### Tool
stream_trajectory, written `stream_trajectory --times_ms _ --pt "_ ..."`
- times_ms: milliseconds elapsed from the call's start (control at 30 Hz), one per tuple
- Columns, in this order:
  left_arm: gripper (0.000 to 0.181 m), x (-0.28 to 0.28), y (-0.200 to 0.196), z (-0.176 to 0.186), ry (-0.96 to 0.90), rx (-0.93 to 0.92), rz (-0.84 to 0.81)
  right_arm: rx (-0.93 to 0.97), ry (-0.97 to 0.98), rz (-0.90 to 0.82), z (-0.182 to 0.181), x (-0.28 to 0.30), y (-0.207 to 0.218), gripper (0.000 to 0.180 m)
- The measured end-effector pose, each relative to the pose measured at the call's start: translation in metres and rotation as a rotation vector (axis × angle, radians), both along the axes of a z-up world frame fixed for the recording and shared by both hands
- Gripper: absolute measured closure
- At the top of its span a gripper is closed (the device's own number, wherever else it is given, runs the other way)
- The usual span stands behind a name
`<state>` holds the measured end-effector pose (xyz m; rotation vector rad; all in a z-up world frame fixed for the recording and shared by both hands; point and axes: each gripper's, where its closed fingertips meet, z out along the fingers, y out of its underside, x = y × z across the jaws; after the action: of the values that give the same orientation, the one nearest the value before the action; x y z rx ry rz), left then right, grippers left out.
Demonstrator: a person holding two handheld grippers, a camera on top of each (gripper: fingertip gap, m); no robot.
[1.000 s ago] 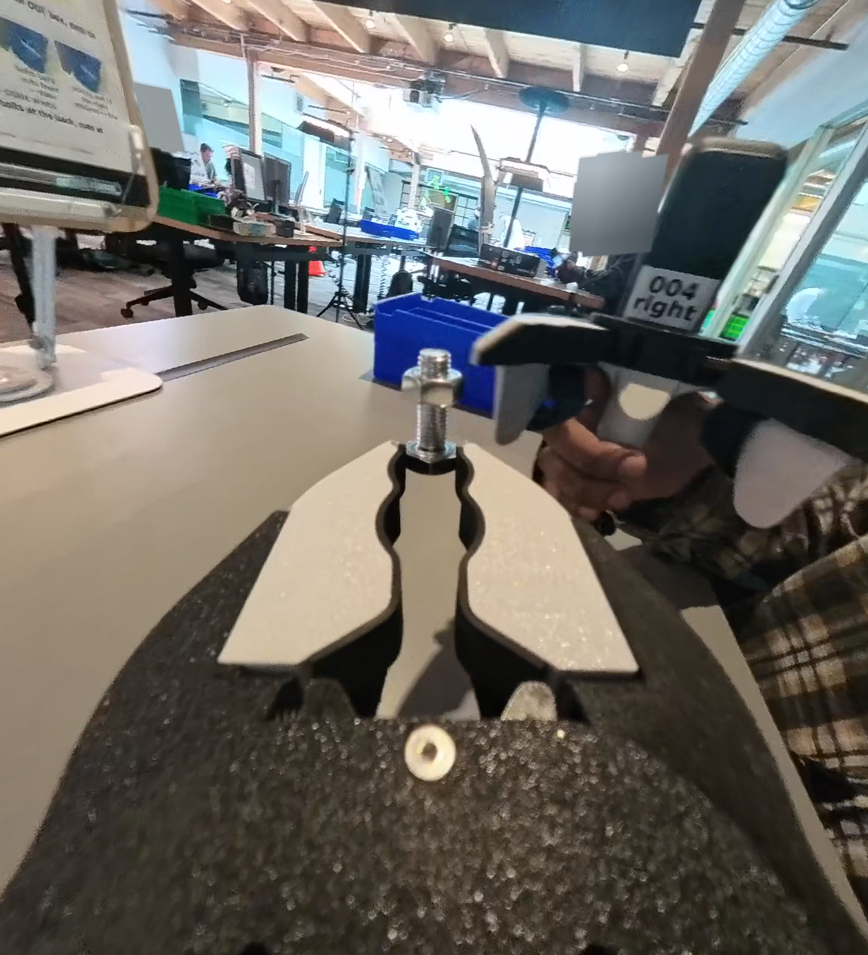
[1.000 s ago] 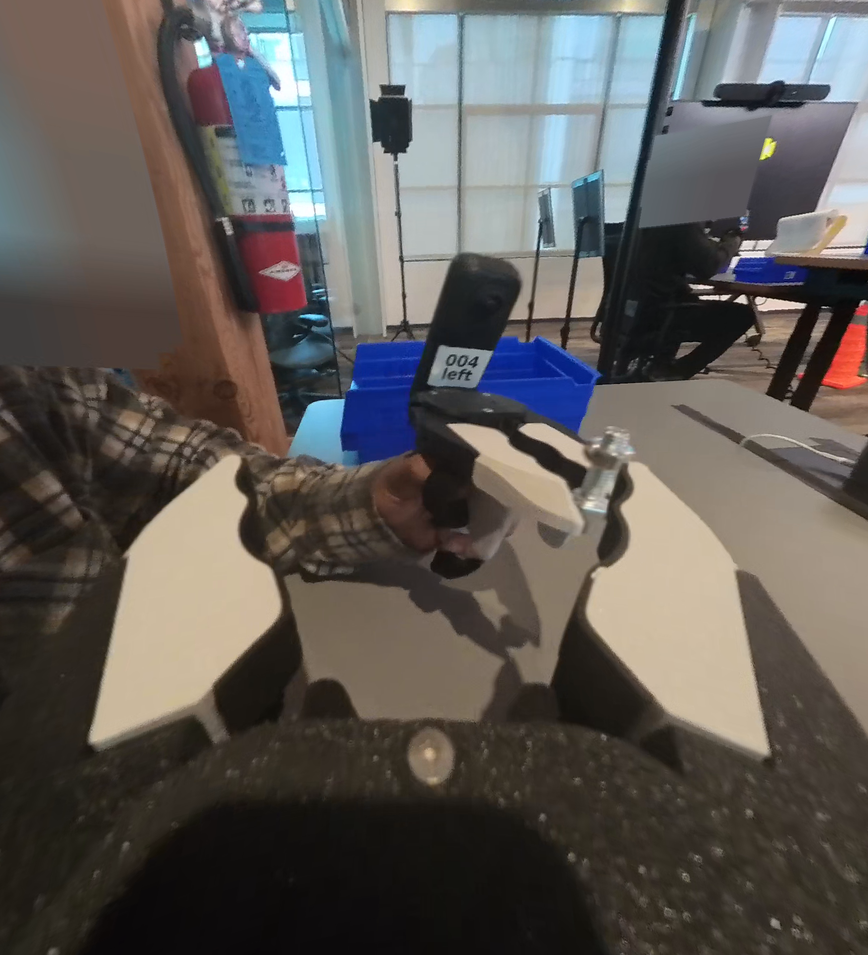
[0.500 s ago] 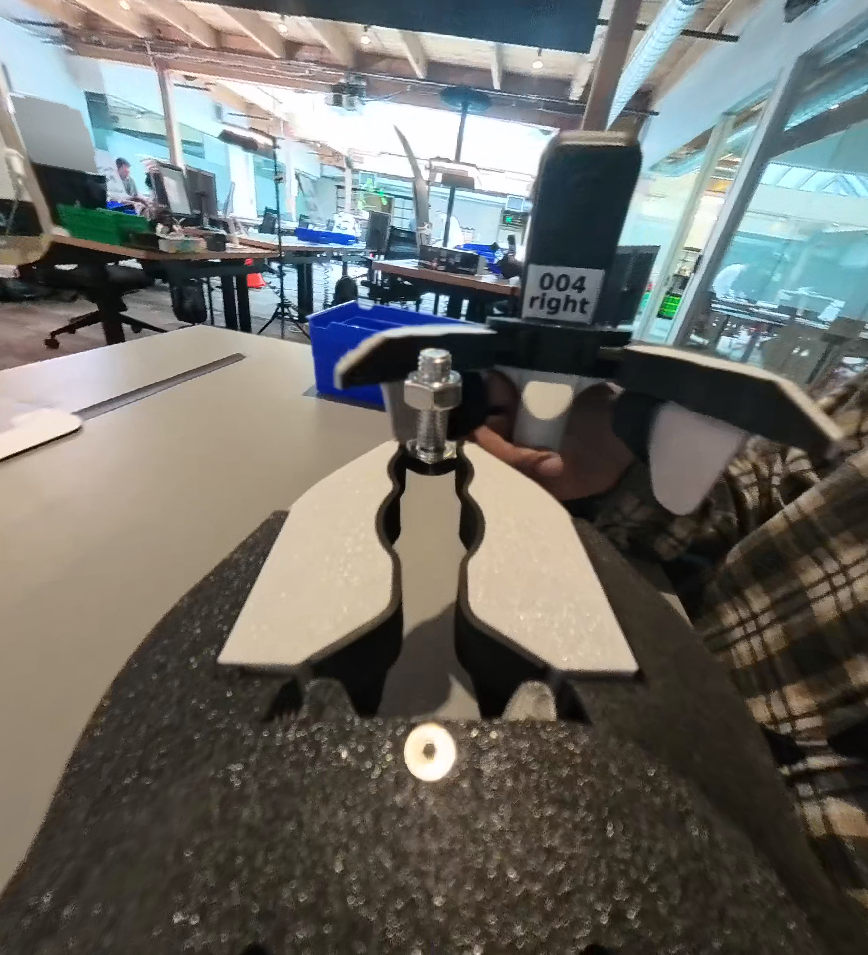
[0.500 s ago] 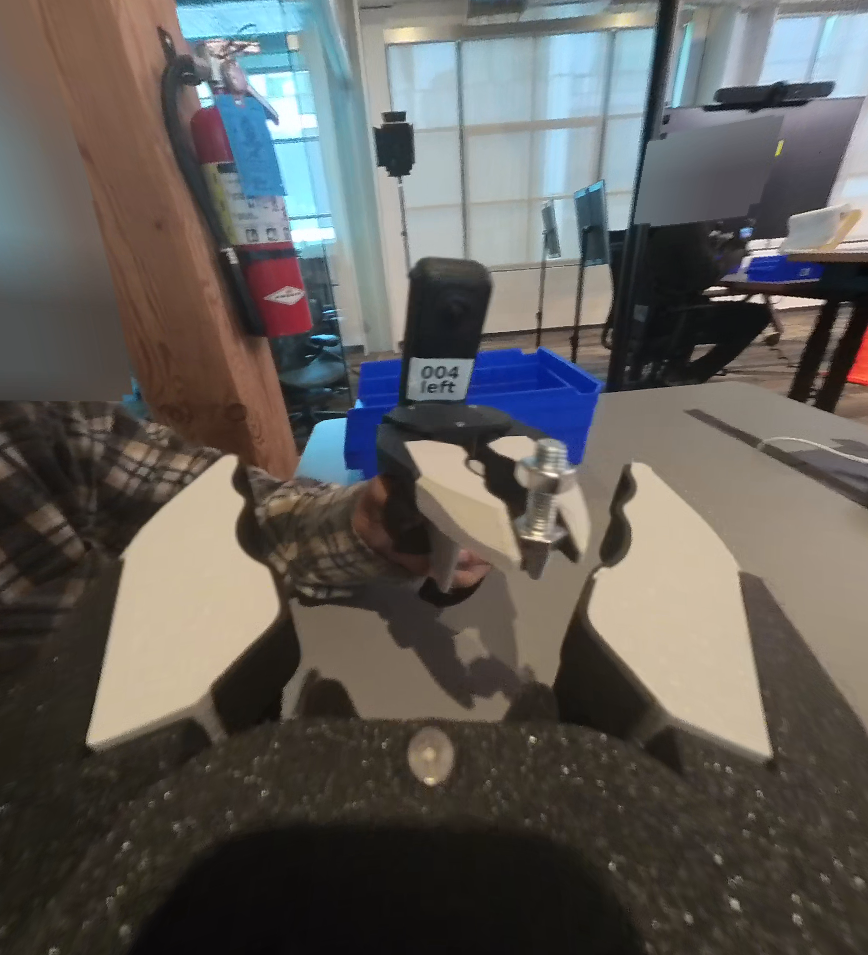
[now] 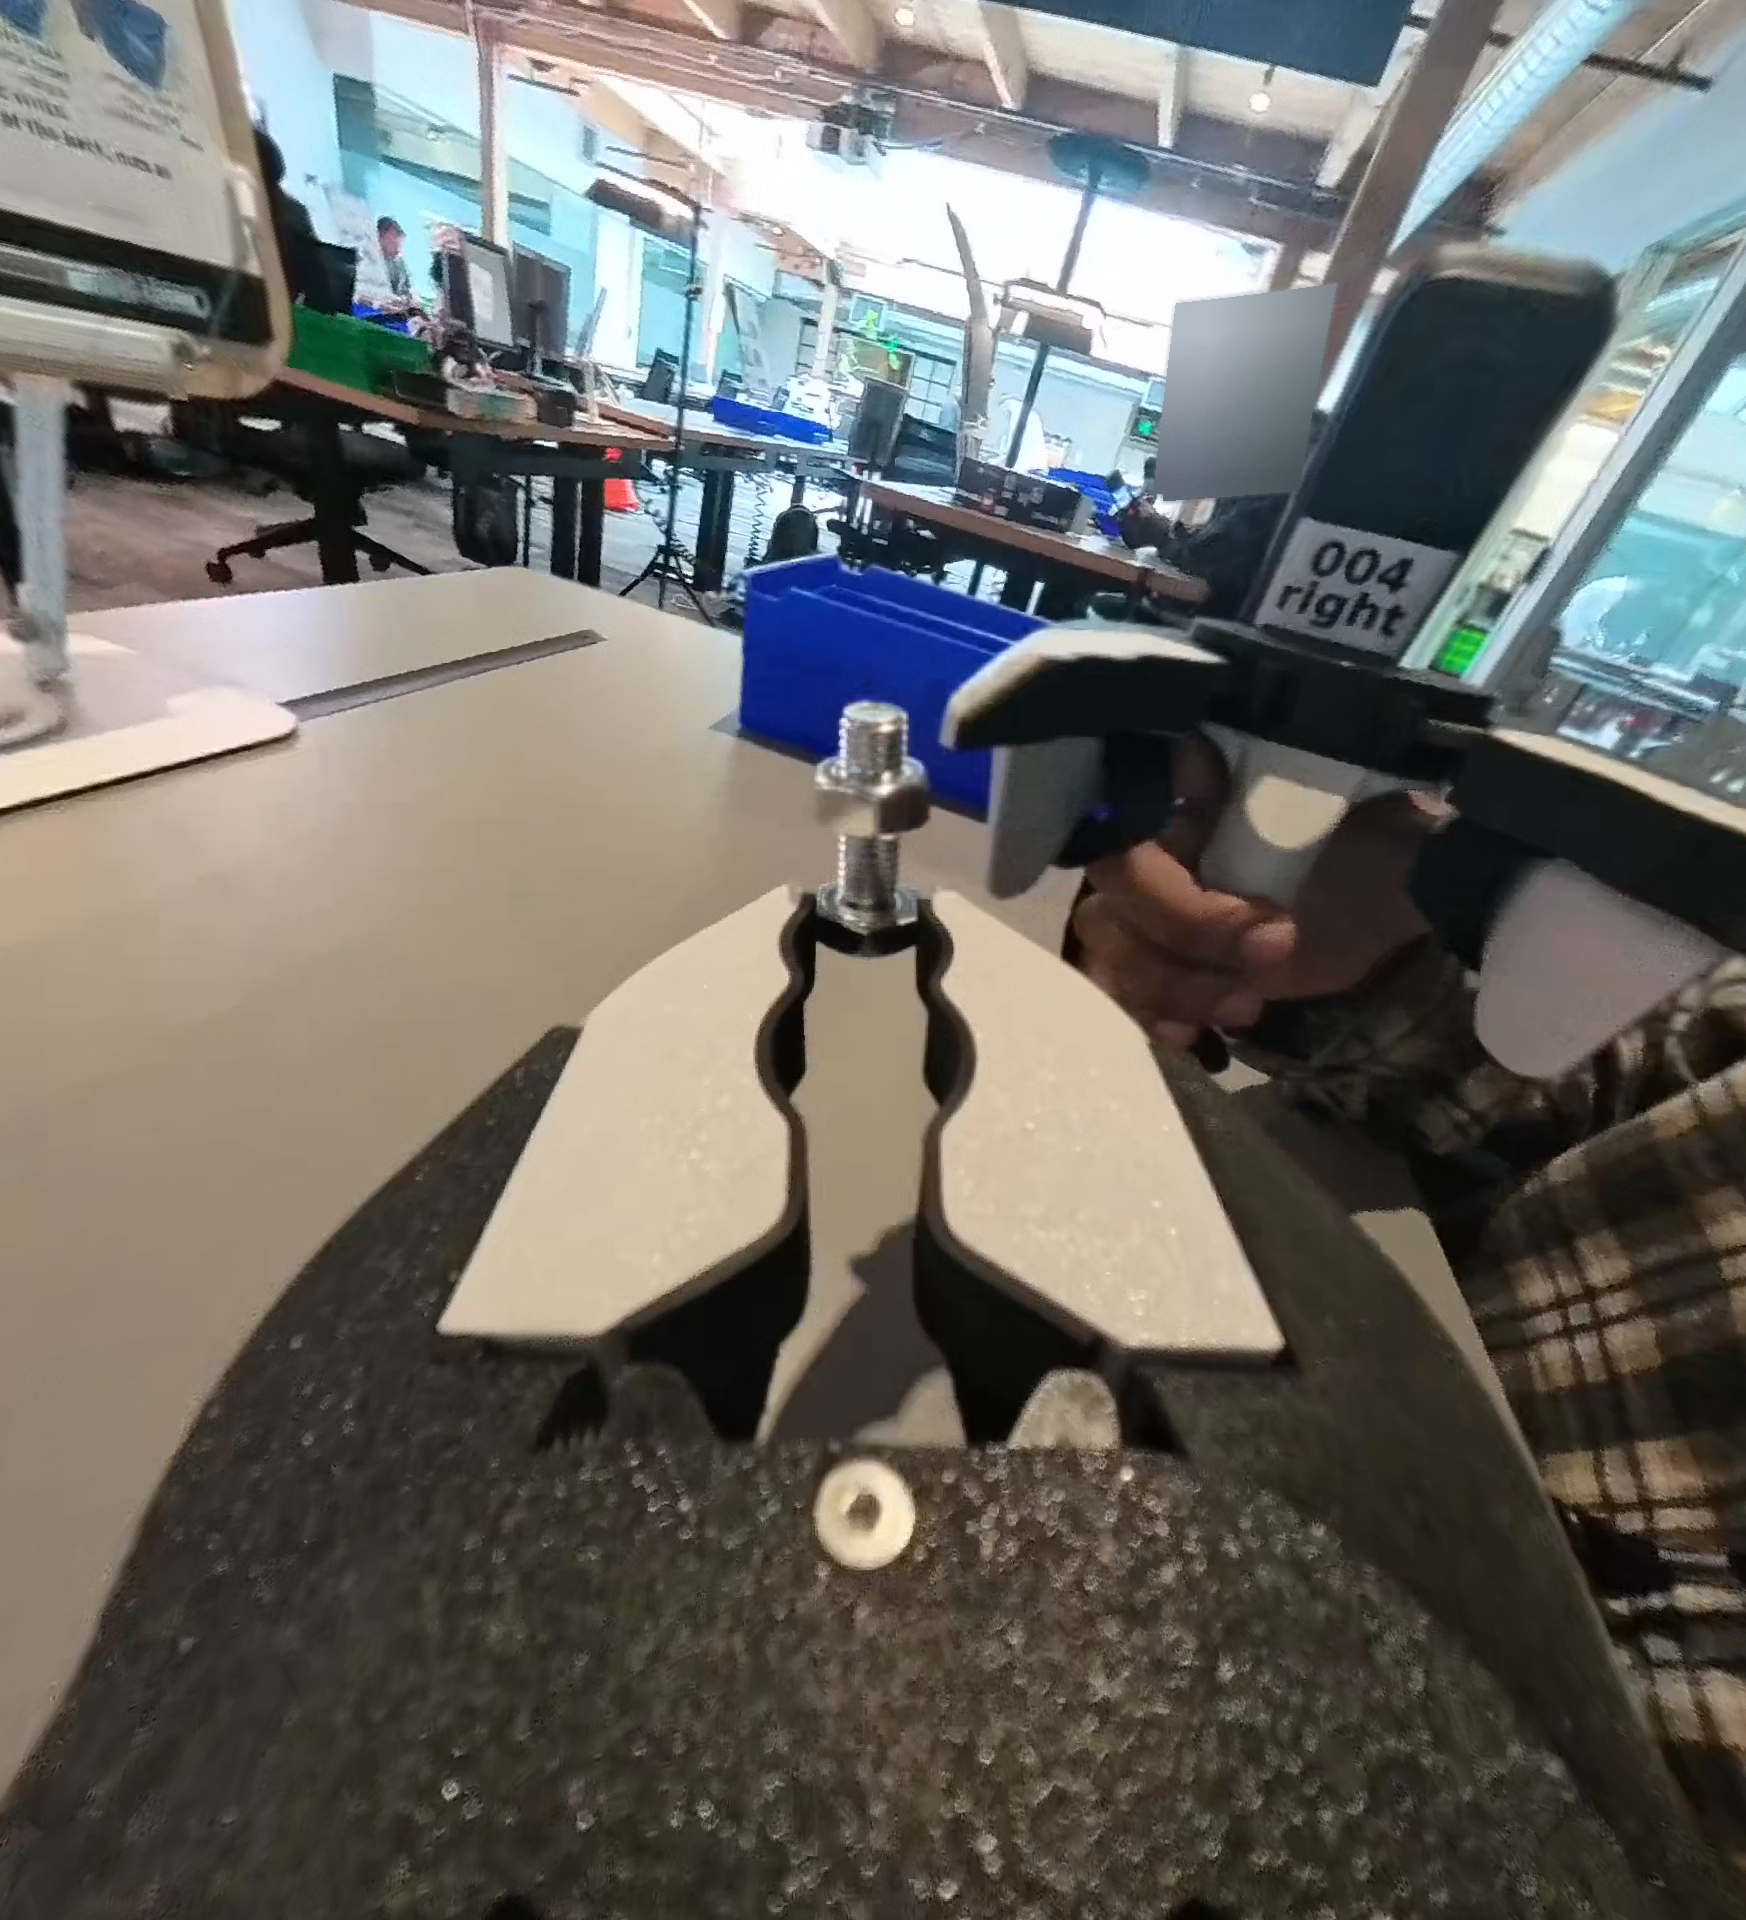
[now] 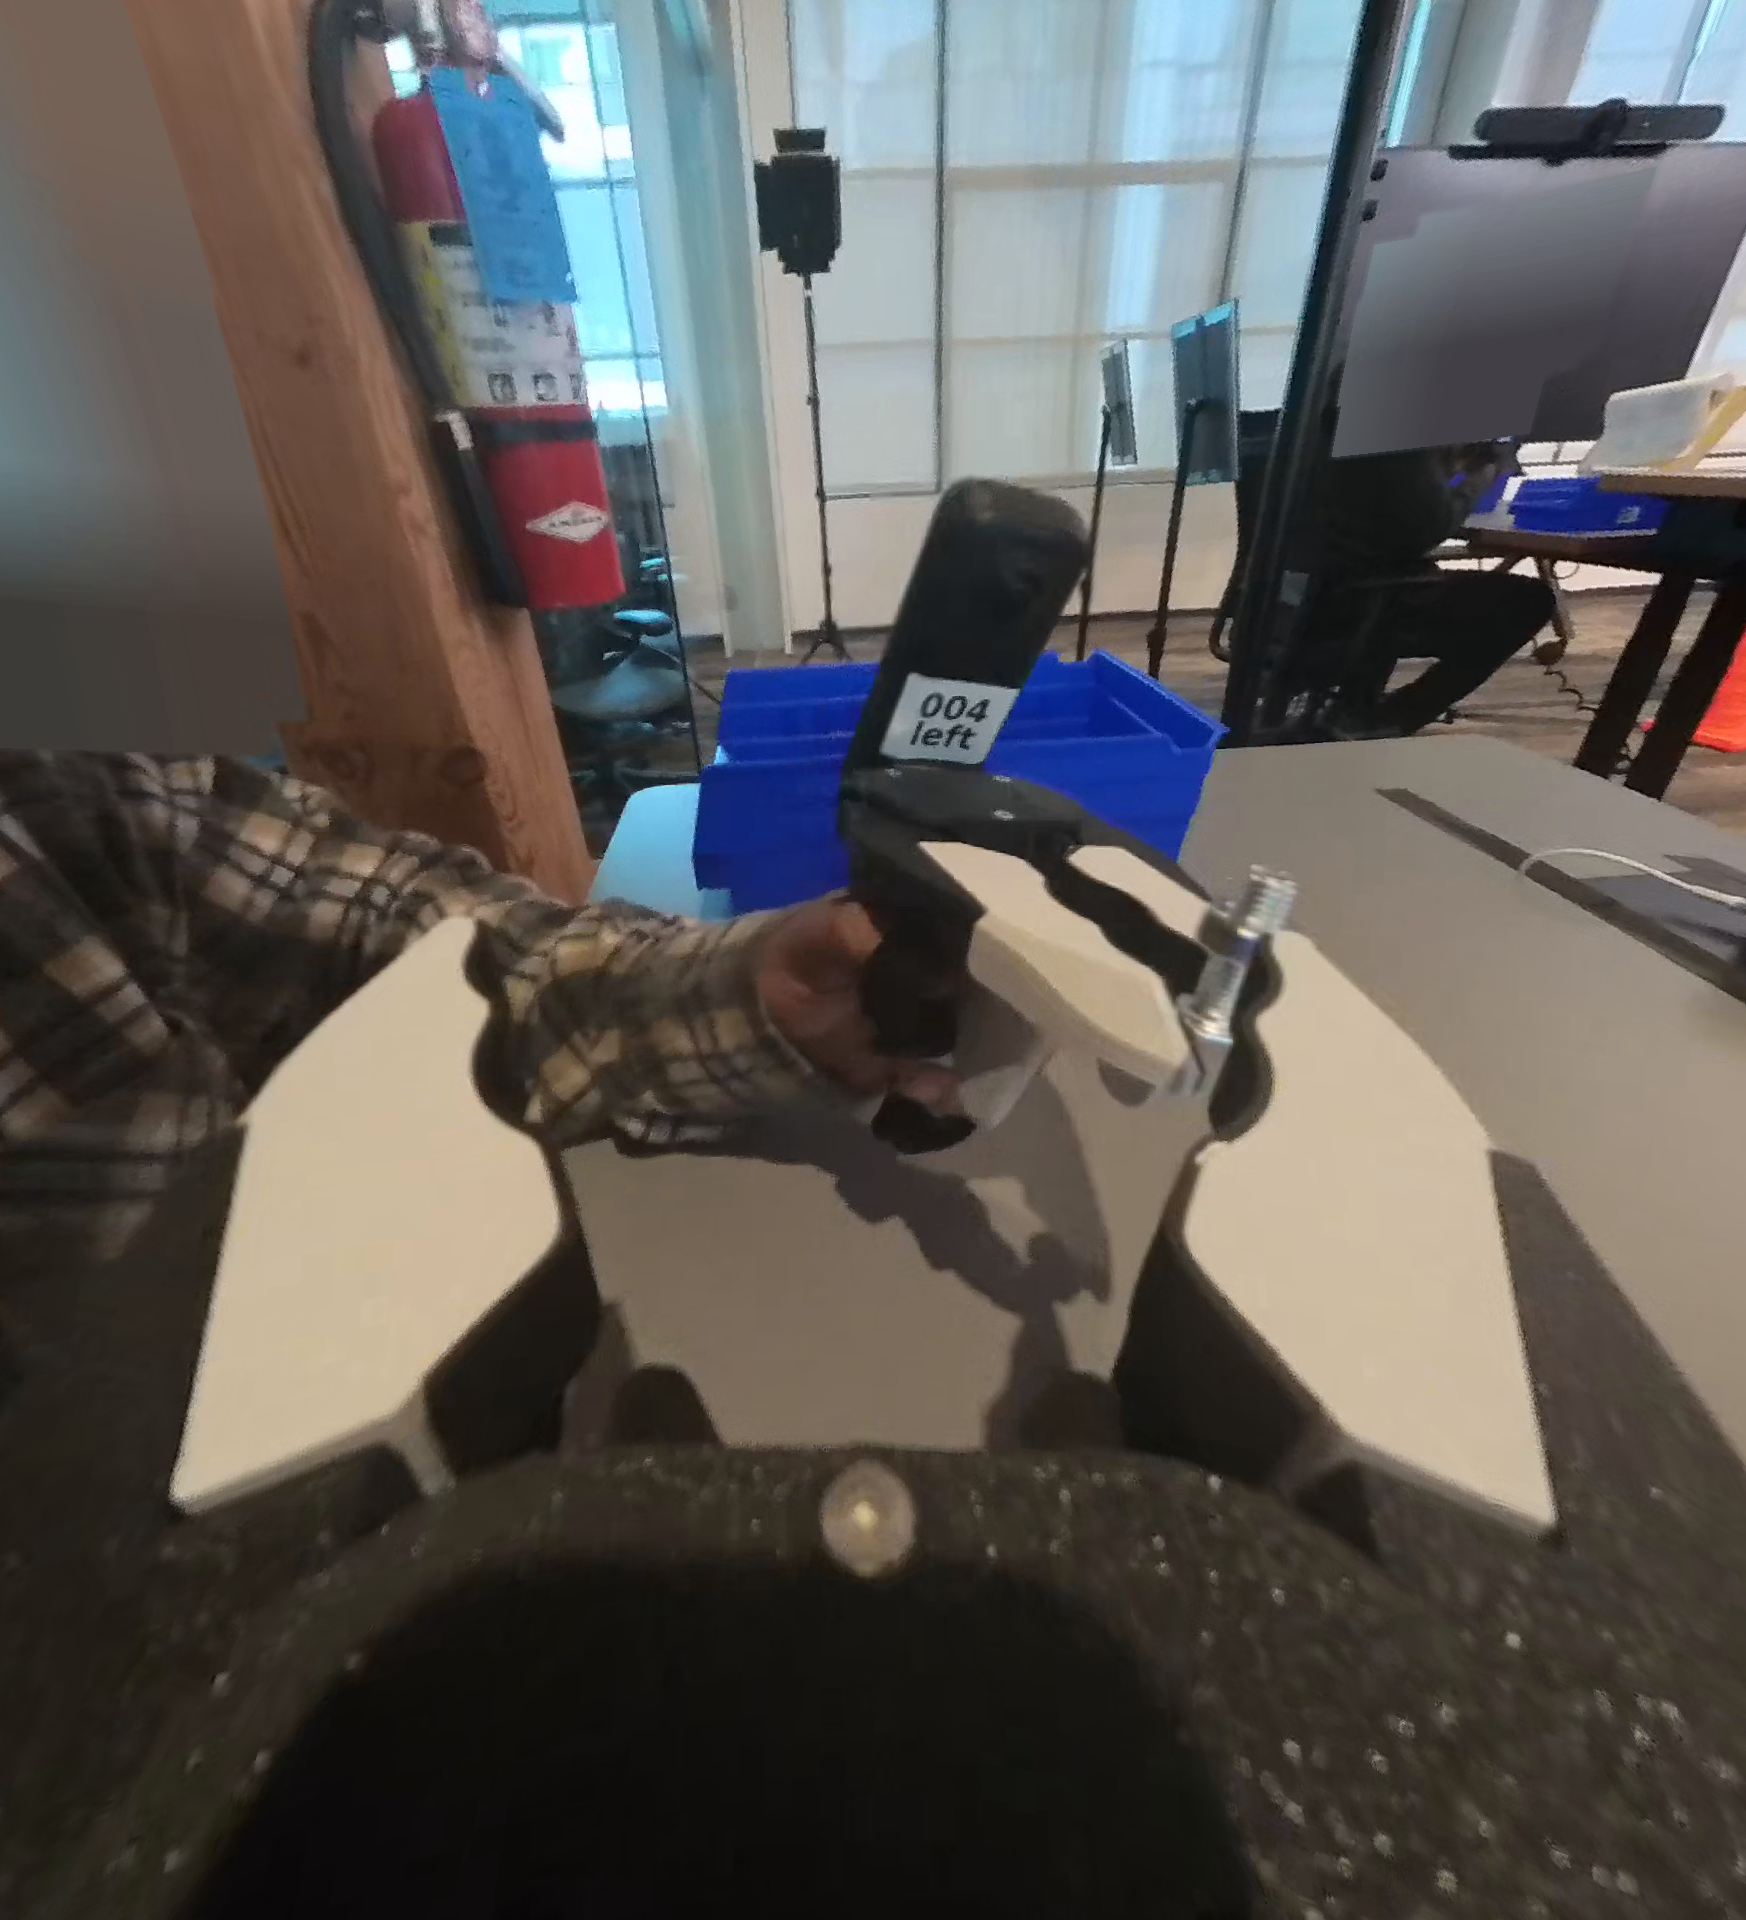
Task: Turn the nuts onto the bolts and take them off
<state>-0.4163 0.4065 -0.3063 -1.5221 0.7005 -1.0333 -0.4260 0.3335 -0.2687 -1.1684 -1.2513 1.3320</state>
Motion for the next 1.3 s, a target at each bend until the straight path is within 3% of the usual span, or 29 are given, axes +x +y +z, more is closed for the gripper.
stream_trajectory --times_ms 167,367,500,533,600,667,867,933,1167,1267,1300 --pt "0.163 0.016 -0.016 0.007 0.022 0.061 -0.079 -0.037 0.039 -0.018 0.007 -0.001 0.011 0.047" --pt "0.163 0.002 -0.001 -0.005 0.005 -0.024 -0.022 -0.005 0.003 -0.012 0.001 0.004 0.003 0.05" --pt "0.163 0.02 -0.019 0.006 0.018 0.059 -0.097 -0.039 0.016 -0.007 0.004 -0.002 0.011 0.047" --pt "0.163 0.021 -0.017 0.006 0.025 0.063 -0.08 -0.045 0.007 0.029 0.002 -0.004 0.004 0.052" --pt "0.163 0.014 -0.009 0.002 0.027 0.035 -0.033 -0.014 -0.024 0.012 -0.003 -0.004 0.001 0.043" --pt "0.163 0.002 -0.001 -0.001 -0.002 -0.01 -0.004 0.012 -0.029 0.013 -0.004 -0.001 0.0 0.05" --pt "0.163 0.018 -0.014 0.005 0.028 0.049 -0.056 -0.033 -0.005 0.039 0.003 -0.006 0.001 0.048" --pt "0.163 0.013 -0.007 -0.001 0.027 0.007 -0.035 -0.016 -0.052 0.024 -0.005 -0.005 -0.001 0.039" --pt "0.163 0.007 -0.003 -0.007 0.026 -0.038 -0.019 -0.02 0.027 -0.069 0.014 0.019 0.027 0.062" --pt "0.163 0.017 -0.013 -0.004 0.042 0.0 -0.065 -0.038 0.03 -0.102 0.015 0.023 0.044 0.078" --pt "0.163 0.02 -0.015 -0.004 0.045 0.008 -0.079 -0.044 0.032 -0.09 0.015 0.023 0.045 0.091"
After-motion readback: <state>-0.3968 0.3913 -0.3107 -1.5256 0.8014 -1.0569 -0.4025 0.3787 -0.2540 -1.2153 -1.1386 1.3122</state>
